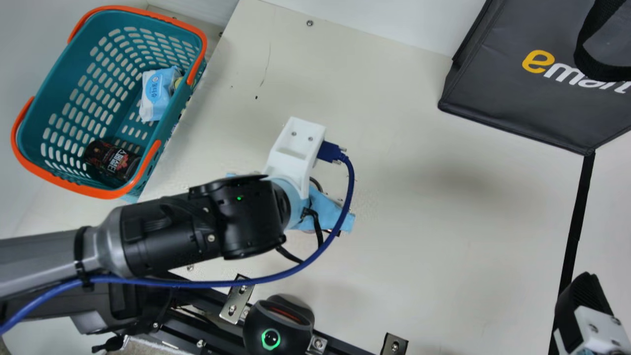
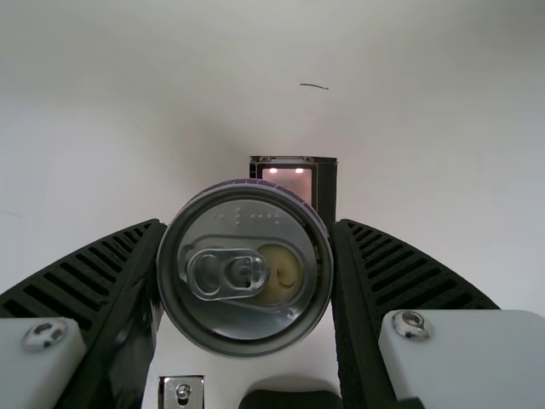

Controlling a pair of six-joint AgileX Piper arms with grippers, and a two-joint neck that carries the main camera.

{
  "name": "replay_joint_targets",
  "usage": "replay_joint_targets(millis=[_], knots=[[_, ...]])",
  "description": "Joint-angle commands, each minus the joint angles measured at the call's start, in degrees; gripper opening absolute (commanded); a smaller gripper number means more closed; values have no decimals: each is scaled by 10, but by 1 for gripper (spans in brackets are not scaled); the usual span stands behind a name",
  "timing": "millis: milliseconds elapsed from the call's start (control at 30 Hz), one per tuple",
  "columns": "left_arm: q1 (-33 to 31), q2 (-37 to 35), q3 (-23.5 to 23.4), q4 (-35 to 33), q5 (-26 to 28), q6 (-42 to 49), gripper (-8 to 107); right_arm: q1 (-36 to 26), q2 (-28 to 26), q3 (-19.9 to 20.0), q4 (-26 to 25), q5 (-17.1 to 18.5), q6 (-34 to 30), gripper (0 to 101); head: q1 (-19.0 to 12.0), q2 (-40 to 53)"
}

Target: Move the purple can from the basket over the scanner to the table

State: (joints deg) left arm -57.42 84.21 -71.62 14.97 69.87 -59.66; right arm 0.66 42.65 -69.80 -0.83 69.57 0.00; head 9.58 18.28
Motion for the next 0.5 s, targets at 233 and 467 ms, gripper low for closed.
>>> replay_joint_targets(millis=[233,467], knots=[[-18,16,-6,6,0,-13,-8,0,0,0,0,0,0,95,-17,1],[-23,25,-9,7,0,-17,-8,0,0,0,0,0,0,95,-17,1]])
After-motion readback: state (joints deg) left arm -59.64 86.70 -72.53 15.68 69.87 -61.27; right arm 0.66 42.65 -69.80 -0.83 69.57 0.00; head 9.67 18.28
